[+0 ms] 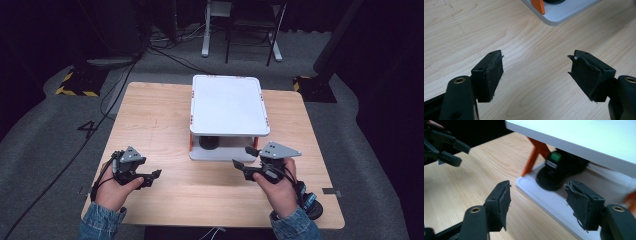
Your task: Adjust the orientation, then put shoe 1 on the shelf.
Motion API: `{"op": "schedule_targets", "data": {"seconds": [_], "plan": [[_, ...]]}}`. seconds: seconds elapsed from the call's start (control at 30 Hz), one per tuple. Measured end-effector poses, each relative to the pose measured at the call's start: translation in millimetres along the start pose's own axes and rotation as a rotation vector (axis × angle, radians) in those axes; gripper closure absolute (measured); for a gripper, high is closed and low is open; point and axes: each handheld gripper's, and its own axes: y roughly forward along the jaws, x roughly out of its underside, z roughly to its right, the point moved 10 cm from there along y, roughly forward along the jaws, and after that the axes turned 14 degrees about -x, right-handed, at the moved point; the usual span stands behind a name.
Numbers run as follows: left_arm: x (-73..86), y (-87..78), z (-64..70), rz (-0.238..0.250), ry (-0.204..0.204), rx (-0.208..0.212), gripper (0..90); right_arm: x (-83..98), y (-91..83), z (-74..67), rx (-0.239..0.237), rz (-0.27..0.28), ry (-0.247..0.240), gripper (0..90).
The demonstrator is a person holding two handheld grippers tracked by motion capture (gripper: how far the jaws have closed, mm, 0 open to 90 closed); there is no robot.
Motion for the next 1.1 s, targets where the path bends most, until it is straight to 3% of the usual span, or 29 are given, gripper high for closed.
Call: {"op": "schedule_targets", "data": {"seconds": [0.17,0.23,0.27,0.37,0.77,1.1], "plan": [[-2.9,3.6,0.7,0.001,-0.001,0.003,26.2,6.9,-31.4,16.5,0.061,0.019,0.044,35.0],[-3.6,4.4,-0.3,0.002,0.014,0.000,26.2,7.5,-34.8,18.2,0.066,0.025,0.048,35.0],[-3.8,4.9,2.0,-0.001,-0.001,0.008,26.2,9.4,-40.6,21.1,0.078,0.025,0.051,34.8],[-4.3,5.6,3.1,-0.002,0.003,0.009,26.1,14.0,-51.4,26.8,0.097,0.027,0.061,34.5],[-3.2,5.3,1.8,-0.003,-0.007,0.011,26.1,42.5,-88.1,56.0,0.197,-0.050,0.142,31.4],[-1.4,4.6,0.4,-0.006,-0.004,0.004,26.1,65.2,-112.0,67.2,0.220,-0.117,0.195,27.6]]}}
